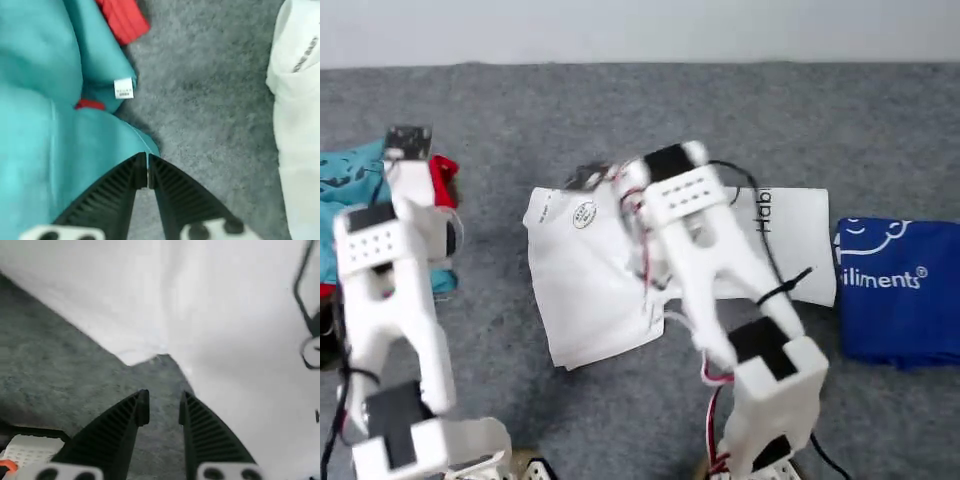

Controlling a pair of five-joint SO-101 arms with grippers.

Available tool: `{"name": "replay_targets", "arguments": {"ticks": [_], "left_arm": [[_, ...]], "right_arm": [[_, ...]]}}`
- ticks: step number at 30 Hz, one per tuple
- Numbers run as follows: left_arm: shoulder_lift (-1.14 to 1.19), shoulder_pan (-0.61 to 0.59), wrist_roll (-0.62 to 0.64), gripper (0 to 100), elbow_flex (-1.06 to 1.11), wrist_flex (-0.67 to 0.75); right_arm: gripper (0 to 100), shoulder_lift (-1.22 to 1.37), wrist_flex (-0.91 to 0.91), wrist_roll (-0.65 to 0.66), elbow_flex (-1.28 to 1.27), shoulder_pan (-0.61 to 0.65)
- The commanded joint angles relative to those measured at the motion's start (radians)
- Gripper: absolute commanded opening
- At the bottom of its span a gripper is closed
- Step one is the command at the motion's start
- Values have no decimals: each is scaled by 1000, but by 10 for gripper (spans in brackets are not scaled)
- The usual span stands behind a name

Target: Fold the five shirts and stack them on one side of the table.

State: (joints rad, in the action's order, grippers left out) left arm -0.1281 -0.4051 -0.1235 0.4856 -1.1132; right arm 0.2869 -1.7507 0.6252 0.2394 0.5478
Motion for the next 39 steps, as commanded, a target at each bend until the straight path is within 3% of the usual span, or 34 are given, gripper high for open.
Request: {"name": "replay_targets", "arguments": {"ticks": [1, 7, 18, 24, 29, 39], "left_arm": [[-123, -6, 63, 13, 185, 193], [-123, -5, 81, 14, 352, 385], [-118, -31, 129, 14, 348, 388], [-133, -155, 270, 14, 346, 416], [-264, -170, 336, 14, 444, 489], [-603, -169, 341, 15, 705, 646]], "right_arm": [[130, -67, 22, -34, -35, 97], [172, -67, 156, -40, -155, 268], [177, -67, 275, -40, -311, 435], [177, -65, 329, -87, -338, 450], [177, -64, 375, -86, -338, 450], [176, 134, 403, -87, -331, 449]]}}
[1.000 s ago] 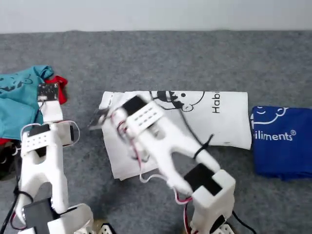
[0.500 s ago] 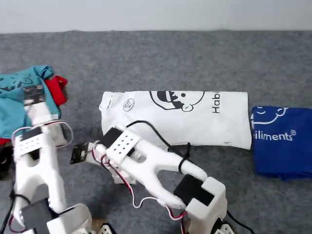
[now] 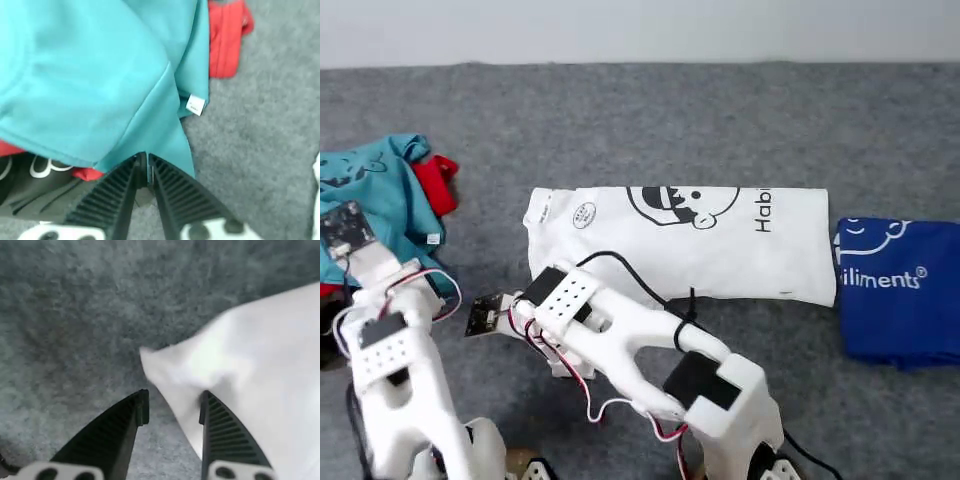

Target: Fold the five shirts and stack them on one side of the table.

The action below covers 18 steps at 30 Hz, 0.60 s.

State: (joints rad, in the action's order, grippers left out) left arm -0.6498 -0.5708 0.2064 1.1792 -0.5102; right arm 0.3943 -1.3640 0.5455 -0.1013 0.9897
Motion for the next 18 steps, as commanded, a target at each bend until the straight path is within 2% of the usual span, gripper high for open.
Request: {"name": "replay_targets", "arguments": {"ticks": [1, 6, 11, 18], "left_arm": [[-84, -3, 11, 15, 12, 43], [-81, -3, 11, 15, 12, 41], [-81, -5, 11, 15, 12, 40], [-81, -5, 11, 15, 12, 37]], "right_arm": [[174, 39, 25, -9, 8, 7], [165, 67, 56, -9, 8, 4], [44, 73, 56, -6, 9, 2], [9, 64, 50, -8, 8, 1]]}}
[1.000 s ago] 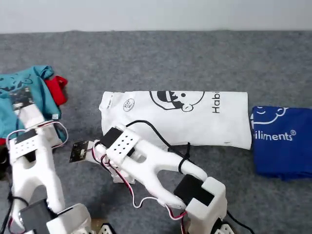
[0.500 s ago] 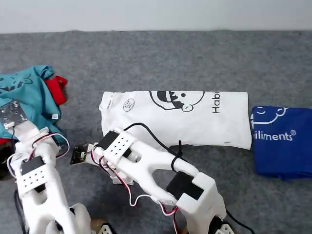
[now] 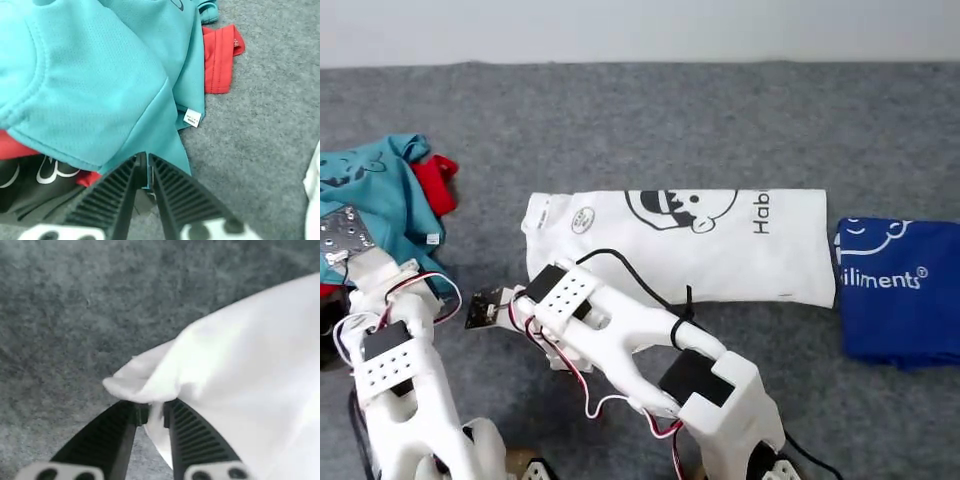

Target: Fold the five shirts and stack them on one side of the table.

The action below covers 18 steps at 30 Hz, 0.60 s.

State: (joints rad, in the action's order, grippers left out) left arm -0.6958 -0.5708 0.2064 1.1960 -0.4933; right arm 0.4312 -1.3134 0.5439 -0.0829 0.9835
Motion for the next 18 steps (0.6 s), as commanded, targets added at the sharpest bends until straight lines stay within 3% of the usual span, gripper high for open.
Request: {"name": "replay_targets", "arguments": {"ticks": [1, 18], "left_arm": [[-35, -5, 11, 15, -5, 20], [-35, -5, 11, 15, -4, 20]], "right_arm": [[11, 25, -2, -5, -9, -1], [10, -97, -168, 63, 336, -220]]}}
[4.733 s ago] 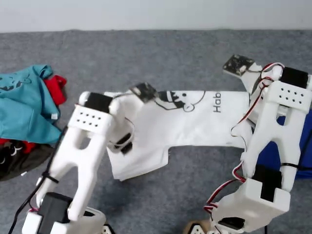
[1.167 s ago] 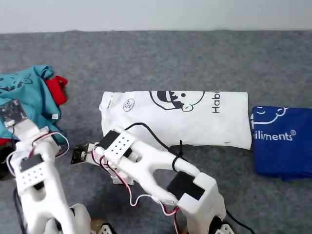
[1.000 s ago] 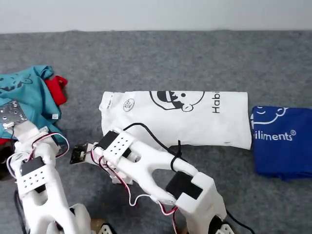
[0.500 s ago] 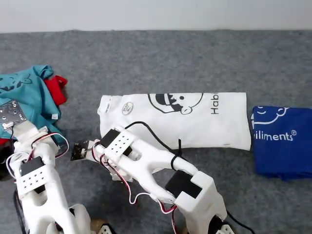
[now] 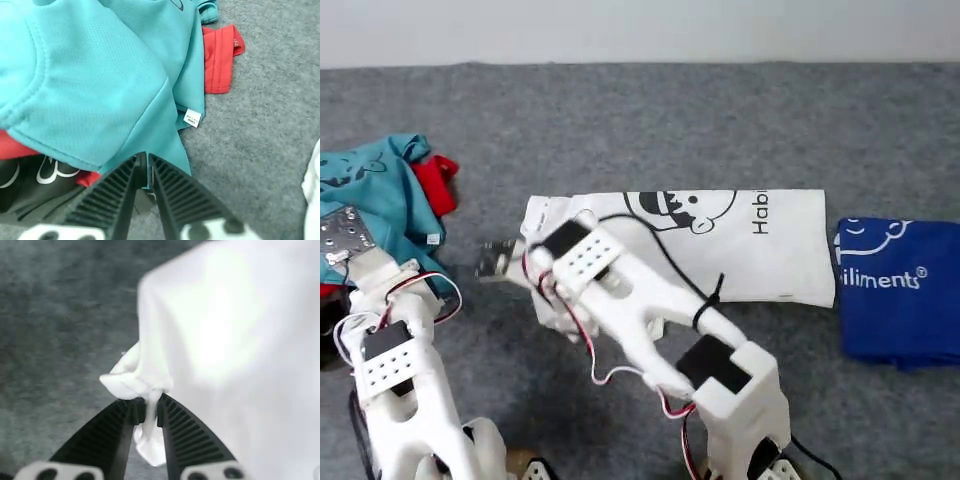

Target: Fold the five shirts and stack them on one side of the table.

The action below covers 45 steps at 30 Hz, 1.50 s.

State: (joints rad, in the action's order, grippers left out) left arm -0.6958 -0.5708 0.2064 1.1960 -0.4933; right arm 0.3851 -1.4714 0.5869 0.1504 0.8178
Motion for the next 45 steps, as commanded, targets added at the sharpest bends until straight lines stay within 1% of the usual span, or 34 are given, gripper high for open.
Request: {"name": "replay_targets", "arguments": {"ticks": [1, 9, 18, 20, 22, 24, 26, 29, 31, 36, 40, 45], "left_arm": [[-35, -5, 11, 15, -4, 20], [-35, -5, 11, 15, -4, 20], [-35, -3, 11, 15, -2, 20], [-35, -3, 11, 15, -2, 20], [-35, -3, 11, 15, -1, 20], [-35, -3, 11, 15, -1, 20], [-35, -3, 11, 15, -1, 20], [-35, -2, 11, 15, -1, 20], [-35, -2, 11, 15, -1, 20], [-34, 0, 9, 15, -1, 21], [-34, 0, 9, 15, -1, 23], [-34, 2, 9, 15, -1, 25]], "right_arm": [[10, -42, -10, 26, 132, -67], [10, 85, -8, 94, 353, -140], [17, 282, -4, 201, 572, -182], [51, 325, -4, 204, 621, -196], [131, 364, -5, 201, 661, -216], [199, 406, -2, 153, 697, -240], [213, 449, -2, 100, 749, -265], [213, 490, -35, 89, 821, -283], [184, 492, -99, 87, 888, -278], [13, 493, -321, 87, 1053, -249], [9, 453, -328, 5, 1048, -246], [9, 372, -329, -6, 882, -213]]}}
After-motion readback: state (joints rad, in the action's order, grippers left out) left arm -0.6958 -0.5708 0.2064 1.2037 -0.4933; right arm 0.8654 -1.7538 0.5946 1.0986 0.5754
